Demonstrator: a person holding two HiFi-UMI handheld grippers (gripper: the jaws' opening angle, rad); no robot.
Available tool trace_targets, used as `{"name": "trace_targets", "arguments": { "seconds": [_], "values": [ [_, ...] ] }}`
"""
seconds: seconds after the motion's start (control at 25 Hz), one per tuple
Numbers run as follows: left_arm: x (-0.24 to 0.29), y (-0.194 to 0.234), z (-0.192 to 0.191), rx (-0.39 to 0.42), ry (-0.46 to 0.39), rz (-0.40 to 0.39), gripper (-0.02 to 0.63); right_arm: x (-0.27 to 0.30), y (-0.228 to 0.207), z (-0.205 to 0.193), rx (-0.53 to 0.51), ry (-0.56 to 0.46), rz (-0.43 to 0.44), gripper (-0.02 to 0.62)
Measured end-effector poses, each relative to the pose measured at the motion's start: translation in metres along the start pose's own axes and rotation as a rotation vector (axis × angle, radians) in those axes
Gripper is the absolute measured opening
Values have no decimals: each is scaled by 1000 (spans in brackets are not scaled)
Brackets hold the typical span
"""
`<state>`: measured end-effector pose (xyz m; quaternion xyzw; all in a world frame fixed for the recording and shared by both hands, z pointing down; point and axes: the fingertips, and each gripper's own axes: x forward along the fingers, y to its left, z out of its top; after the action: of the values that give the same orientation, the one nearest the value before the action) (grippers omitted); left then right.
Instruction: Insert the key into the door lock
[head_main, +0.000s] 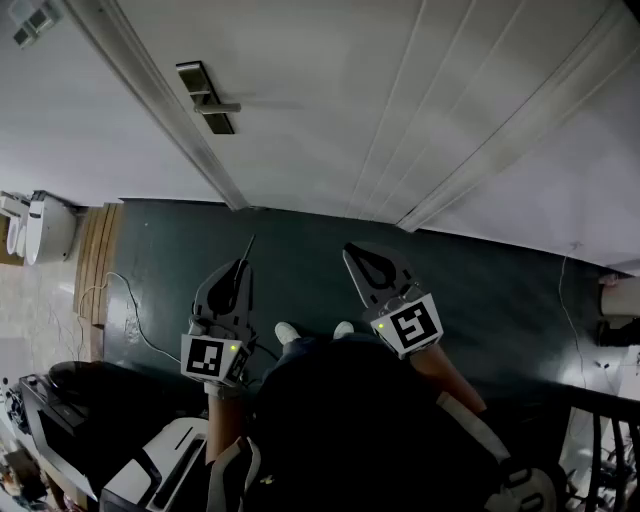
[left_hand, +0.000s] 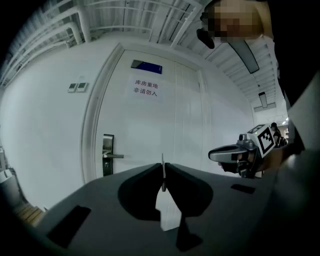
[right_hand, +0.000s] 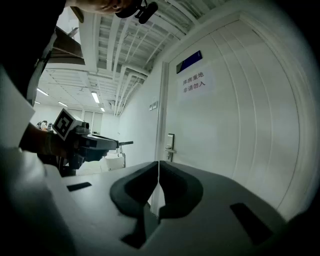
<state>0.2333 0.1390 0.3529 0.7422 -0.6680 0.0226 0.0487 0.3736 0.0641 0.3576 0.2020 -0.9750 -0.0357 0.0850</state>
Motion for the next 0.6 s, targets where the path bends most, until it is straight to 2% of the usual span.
{"name": "trace_targets", "arguments": {
  "seconds": [0.24,0.6],
  "values": [
    [-22,25,-3,-19,18,-24,28,24,31,8,17,-4,-2,17],
    [-55,82,-15,-22,-6,0,28,74,78,22,20,-15,45,17]
  ]
}}
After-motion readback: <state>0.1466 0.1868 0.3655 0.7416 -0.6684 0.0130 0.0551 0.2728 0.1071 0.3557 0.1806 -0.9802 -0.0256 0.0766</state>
